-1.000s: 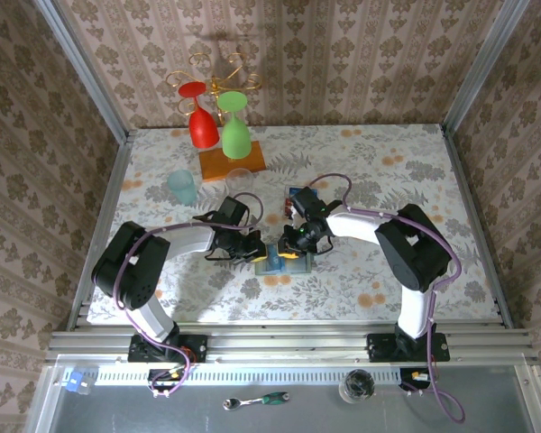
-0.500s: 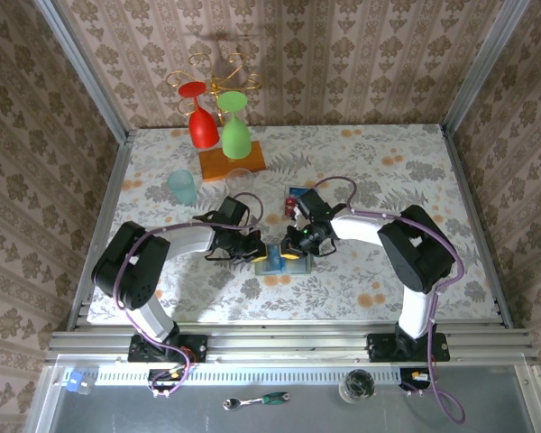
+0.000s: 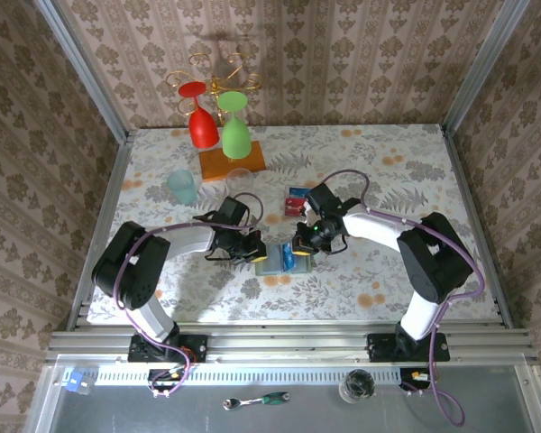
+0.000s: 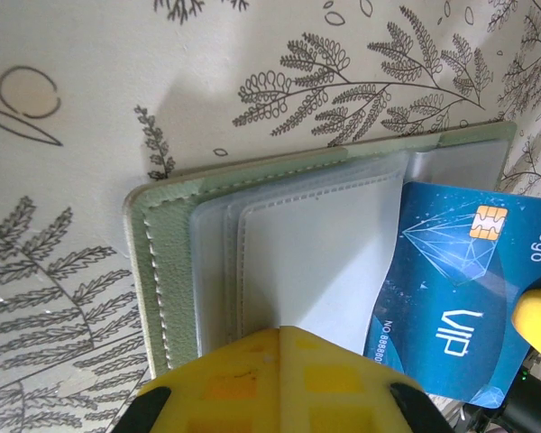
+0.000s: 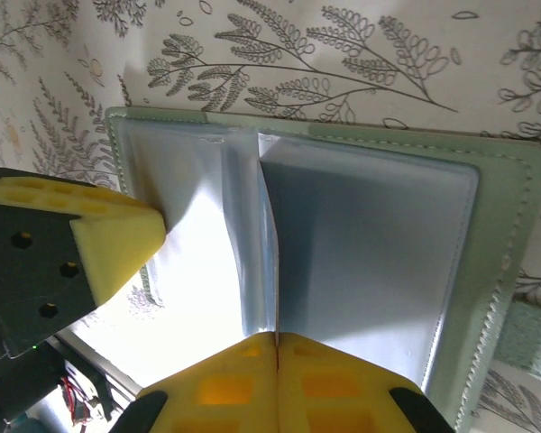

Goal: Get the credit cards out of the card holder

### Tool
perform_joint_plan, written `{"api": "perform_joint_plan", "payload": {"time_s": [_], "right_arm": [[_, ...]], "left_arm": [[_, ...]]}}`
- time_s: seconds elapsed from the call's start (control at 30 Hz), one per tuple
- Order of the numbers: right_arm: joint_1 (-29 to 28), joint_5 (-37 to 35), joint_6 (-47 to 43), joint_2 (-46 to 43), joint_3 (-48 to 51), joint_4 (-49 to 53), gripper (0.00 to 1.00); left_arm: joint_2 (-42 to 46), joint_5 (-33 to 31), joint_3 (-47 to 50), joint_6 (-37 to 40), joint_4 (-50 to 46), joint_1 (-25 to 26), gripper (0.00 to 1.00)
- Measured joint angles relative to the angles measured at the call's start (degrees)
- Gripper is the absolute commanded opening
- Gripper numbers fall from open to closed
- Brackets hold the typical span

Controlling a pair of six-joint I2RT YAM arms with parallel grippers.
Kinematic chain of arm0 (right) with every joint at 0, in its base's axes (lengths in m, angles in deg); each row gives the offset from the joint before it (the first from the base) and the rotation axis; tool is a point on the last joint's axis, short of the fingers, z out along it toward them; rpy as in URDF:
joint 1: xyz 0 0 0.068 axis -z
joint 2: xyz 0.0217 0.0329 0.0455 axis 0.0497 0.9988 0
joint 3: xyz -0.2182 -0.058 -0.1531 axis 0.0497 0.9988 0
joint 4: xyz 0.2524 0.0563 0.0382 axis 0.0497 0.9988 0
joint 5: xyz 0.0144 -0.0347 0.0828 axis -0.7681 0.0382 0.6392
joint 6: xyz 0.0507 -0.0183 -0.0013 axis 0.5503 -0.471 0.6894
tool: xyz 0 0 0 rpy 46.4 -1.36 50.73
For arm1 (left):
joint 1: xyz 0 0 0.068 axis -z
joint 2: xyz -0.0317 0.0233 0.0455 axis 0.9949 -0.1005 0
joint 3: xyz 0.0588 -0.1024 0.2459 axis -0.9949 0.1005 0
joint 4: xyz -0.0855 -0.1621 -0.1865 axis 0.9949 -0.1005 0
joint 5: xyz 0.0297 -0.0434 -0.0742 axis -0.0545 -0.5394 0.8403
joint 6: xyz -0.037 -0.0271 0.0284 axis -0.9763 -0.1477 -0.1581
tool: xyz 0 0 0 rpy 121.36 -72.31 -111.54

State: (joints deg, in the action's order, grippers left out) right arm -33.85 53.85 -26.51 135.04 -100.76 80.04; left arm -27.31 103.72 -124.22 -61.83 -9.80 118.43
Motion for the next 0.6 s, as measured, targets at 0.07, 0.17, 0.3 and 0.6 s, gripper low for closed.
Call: {"api": "perform_joint_plan", "payload": {"time_s": [0.07, 0.17, 0.3, 0.6], "right_arm": [[0.0, -0.3, -0.2, 0.0, -0.6, 1.1, 0.06], [-0.1, -0.7, -0.8, 0.0, -1.6, 2.3, 0.06], [-0.6, -1.6, -1.3, 0.0, -2.8, 3.4, 0.05], [-2.0, -2.3, -1.4, 0.2, -5.0, 5.8, 0.05]], "left_arm": [[0.0, 0.1, 0.0, 0.0, 0.0, 0.0, 0.00], [0.0, 0.2, 0.0, 0.0, 0.2, 0.0, 0.00], [0.0, 0.4, 0.0, -0.7, 0.5, 0.0, 0.03], [3.8, 0.6, 0.3, -1.4, 1.6, -0.4, 0.07]]}}
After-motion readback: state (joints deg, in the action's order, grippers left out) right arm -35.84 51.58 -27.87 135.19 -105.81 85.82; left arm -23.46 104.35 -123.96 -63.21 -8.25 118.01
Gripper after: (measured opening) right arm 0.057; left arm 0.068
